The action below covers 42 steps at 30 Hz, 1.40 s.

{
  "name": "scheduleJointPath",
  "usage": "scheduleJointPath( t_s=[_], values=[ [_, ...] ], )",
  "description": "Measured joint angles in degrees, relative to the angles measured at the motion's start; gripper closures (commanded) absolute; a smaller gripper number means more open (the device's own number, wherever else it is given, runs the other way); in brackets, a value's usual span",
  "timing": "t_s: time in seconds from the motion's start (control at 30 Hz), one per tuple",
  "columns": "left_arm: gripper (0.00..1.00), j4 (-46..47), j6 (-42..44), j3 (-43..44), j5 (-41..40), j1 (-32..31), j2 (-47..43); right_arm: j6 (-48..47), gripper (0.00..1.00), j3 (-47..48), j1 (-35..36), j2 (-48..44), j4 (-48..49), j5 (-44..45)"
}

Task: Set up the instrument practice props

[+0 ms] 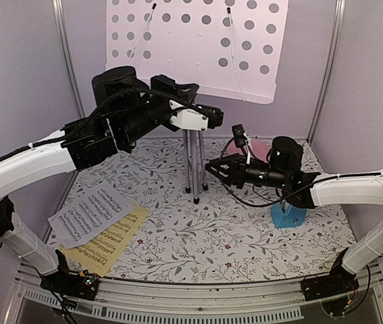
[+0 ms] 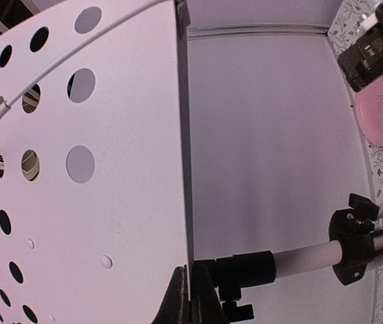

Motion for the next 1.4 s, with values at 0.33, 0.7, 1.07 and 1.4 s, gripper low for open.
scheduleJointPath(
  t_s=[0.33,0.7,1.07,1.4],
  values=[
    [1.00,-0.2,0.8,-0.1,-0.4,-2.1,0.0,-4.1,0.77,0.9,0.0,4.6,2.5,4.0],
    [1.00,2.2,2.6,-1.1,-0.4,-4.7,0.0,-6.7,0.80,2.0,1.1,7.1,2.7,6.3],
    [1.00,2.7,2.8,-1.9,-0.3,-5.9,0.0,-10.0,0.78,2.1,1.1,7.0,0.7,8.1],
    [1.00,2.2,2.3,-2.9,0.2,-6.0,0.0,-11.6,0.85,2.6,1.1,7.0,-1.2,8.5]
  ],
)
